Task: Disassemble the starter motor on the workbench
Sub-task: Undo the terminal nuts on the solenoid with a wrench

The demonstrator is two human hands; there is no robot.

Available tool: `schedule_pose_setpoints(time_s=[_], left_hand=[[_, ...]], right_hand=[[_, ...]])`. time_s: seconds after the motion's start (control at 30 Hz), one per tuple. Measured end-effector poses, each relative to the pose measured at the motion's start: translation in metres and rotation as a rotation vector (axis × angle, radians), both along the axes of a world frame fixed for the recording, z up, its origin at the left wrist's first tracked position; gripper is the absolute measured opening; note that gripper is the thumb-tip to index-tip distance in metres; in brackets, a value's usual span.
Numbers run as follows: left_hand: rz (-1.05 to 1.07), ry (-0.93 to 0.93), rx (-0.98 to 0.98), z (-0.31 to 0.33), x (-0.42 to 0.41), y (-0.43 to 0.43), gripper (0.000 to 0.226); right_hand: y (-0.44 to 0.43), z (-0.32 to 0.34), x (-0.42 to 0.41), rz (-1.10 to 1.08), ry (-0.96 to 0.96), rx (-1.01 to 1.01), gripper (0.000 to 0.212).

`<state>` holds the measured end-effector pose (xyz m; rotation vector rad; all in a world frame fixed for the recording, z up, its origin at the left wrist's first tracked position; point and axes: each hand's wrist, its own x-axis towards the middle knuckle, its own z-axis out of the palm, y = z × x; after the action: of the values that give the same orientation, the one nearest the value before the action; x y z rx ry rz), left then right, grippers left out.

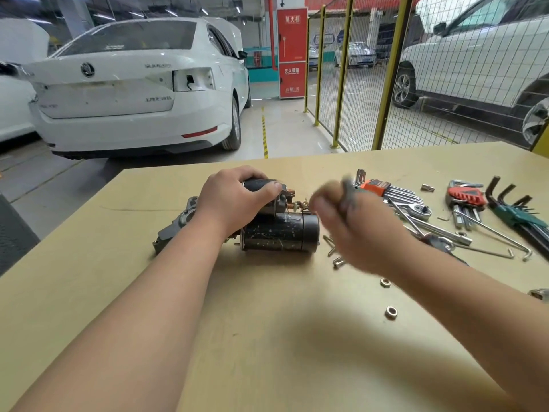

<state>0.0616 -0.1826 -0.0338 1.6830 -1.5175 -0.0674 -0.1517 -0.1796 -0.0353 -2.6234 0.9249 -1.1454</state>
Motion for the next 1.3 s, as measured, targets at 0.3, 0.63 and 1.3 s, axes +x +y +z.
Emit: schedule_pose_setpoints(time_s=[0.3,0.63,1.3], left_hand=[[-0.001,-0.016,0.010,0.000,-0.001,0.001,0.038],[0.006,-0.001,-0.001,-0.002,0.000,-0.001,0.030],[0.007,0.013,0.021,0.000,0.000,-0.004,0.035]], right_hand=[[-0.065,0.042,0.037,0.073,-0.545,1.235,0.027],[-0.088,0.046,0.059,0.001,-0.526,1.338,0.031],[0.005,-0.031,-0.015,0.371,0.300,-0.297,0.028]])
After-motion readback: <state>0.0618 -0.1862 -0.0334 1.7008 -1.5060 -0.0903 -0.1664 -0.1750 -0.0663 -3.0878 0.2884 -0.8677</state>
